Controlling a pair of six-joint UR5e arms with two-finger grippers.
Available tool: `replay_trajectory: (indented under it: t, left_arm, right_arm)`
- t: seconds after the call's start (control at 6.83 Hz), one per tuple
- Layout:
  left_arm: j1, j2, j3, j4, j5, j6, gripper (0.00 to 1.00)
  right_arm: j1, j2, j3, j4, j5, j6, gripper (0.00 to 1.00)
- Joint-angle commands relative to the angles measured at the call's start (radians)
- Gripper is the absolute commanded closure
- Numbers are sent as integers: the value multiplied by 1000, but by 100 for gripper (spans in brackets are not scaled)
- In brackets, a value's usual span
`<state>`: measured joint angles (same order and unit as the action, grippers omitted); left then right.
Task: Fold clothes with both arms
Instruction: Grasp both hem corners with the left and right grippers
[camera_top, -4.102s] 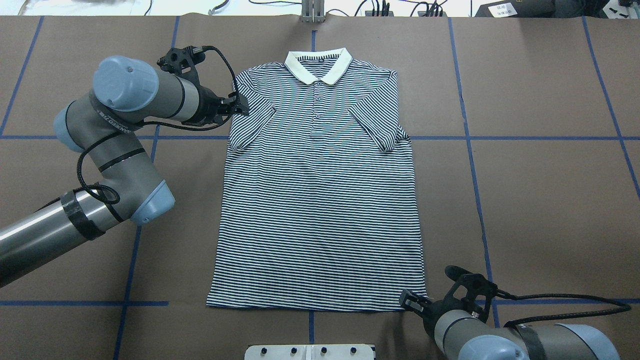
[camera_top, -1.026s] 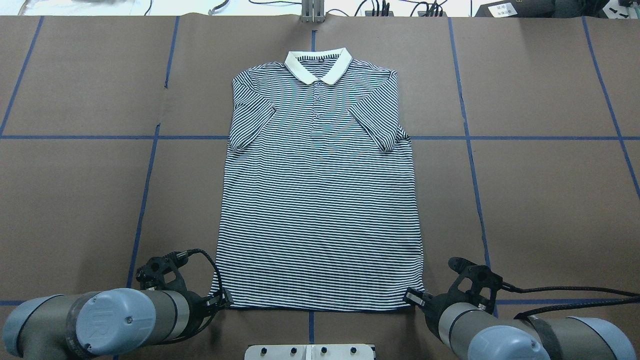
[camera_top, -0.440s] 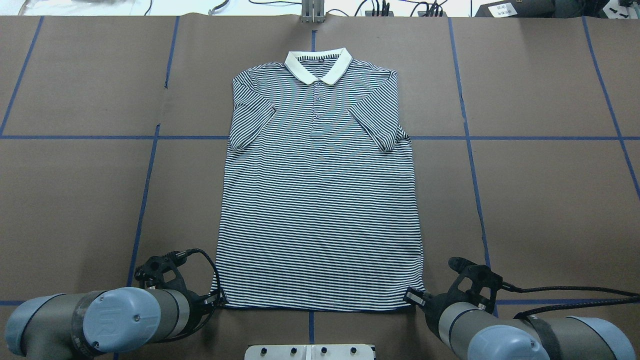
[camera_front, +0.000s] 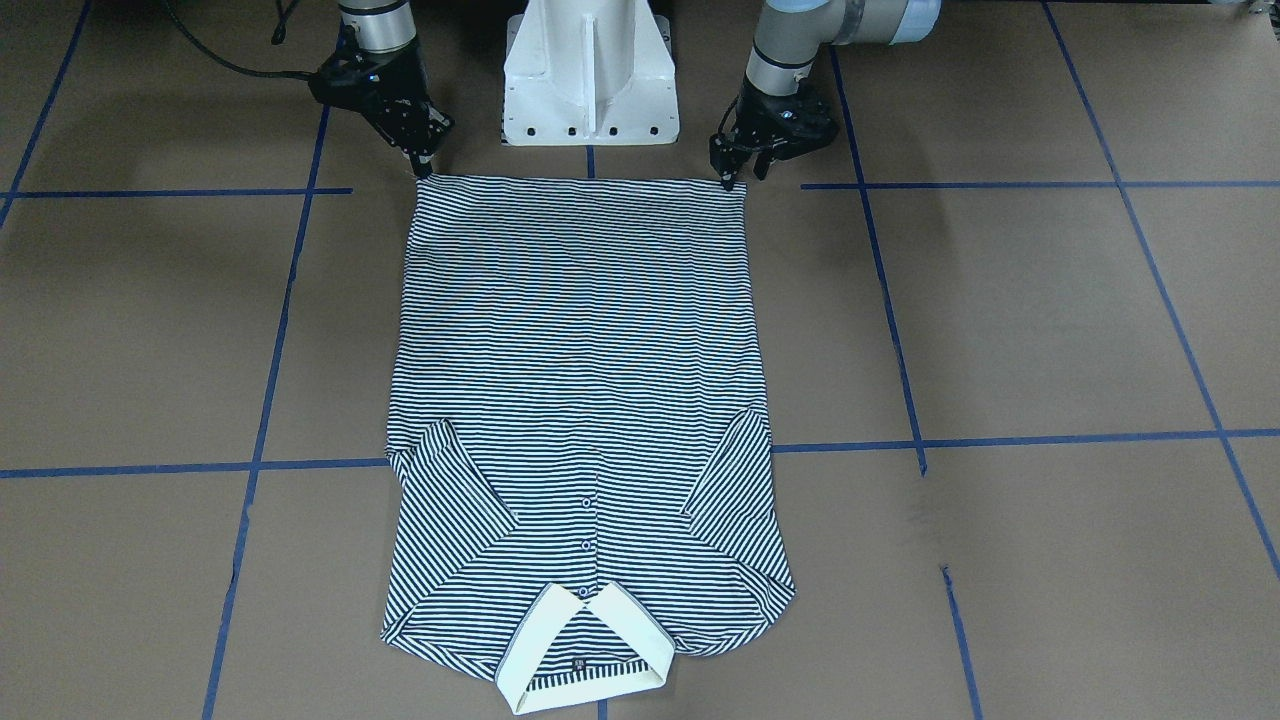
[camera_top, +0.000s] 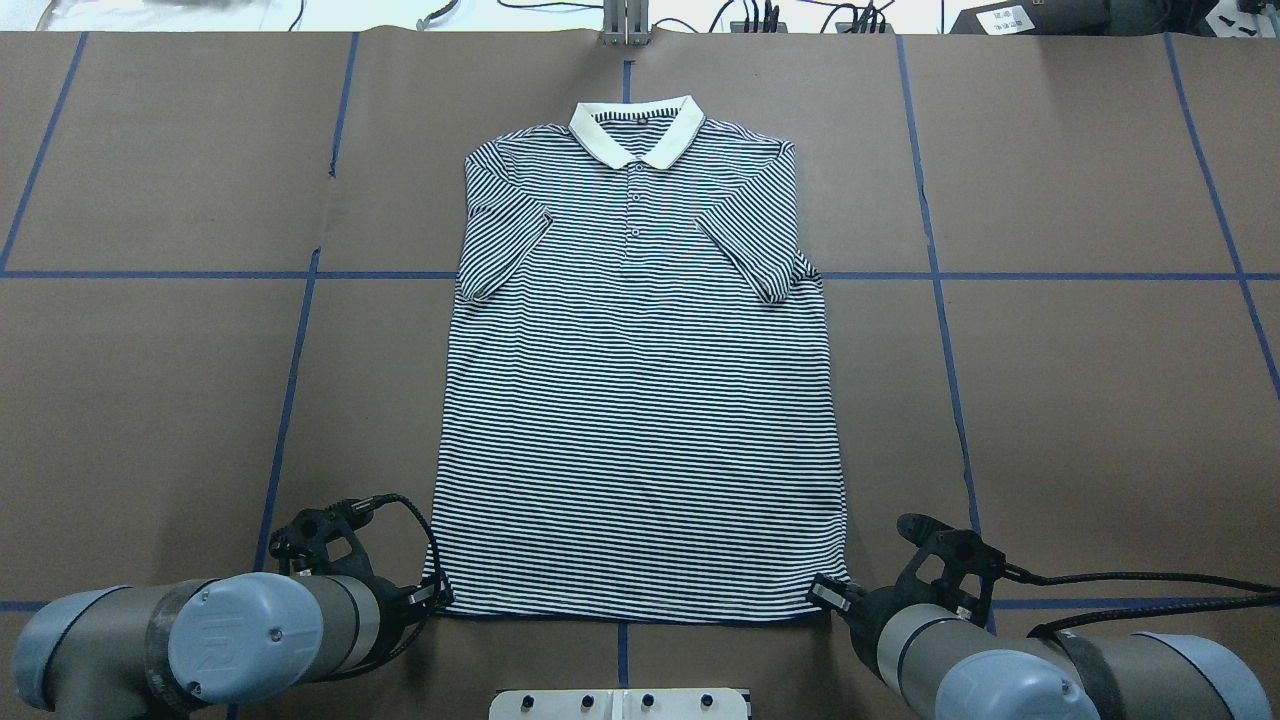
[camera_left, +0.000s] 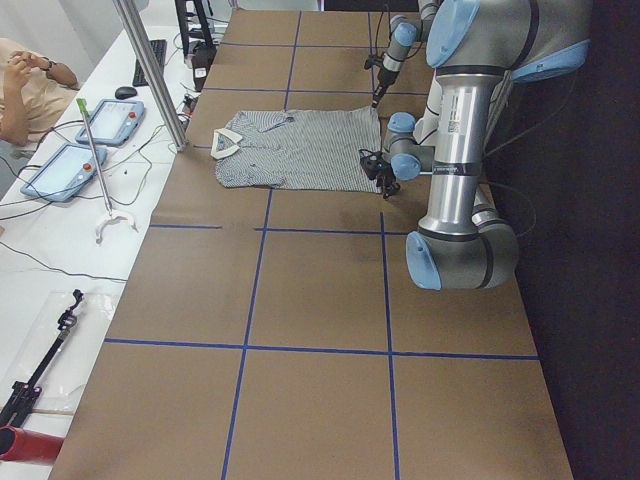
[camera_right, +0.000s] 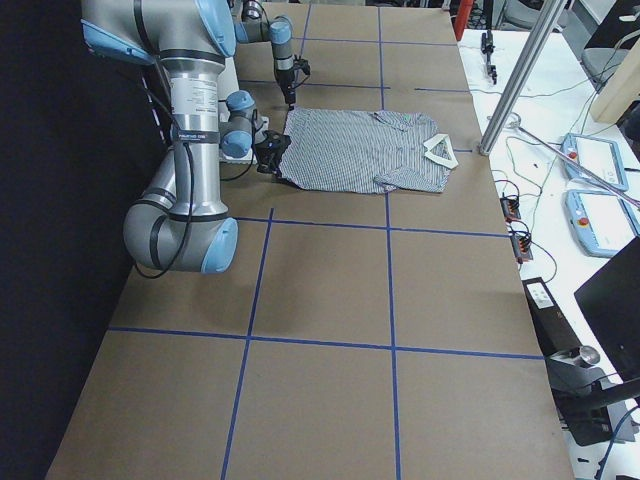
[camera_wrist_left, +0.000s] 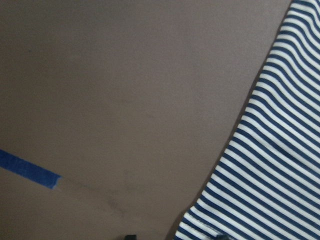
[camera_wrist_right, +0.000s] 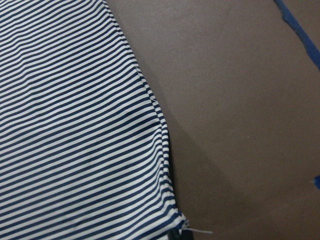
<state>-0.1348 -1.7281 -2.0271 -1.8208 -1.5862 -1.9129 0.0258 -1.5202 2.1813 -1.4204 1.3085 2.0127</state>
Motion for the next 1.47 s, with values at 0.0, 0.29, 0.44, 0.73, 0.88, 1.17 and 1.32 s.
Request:
replay_trajectory:
  t: [0.0,0.29,0.44,0.73,0.88,1.17,1.32]
  left_arm:
    - [-2,-5,2,0,6,0,49]
    - [-5,-13,1,0,9,-2,100]
    - [-5,-15,-1,0,17,0,100]
    - [-15,-16,-18,2,15,0,100]
    - [-17,-16,-83,46,15,-3,100]
    - [-3,-10,-284,214,15,-23,100]
    - [21,-8,-338,260,17,-91,100]
  right_arm:
    - [3,-1,-1,0,0,0,100]
    - [5,0,0,0,0,0,100]
    - [5,0,-3,0,0,0,100]
    - [8,-1,0,0,0,0,100]
    - [11,-1,5,0,-2,1,100]
    - [-30,-78,93,0,-5,3,100]
    - [-71,-154,194,1,-5,3,100]
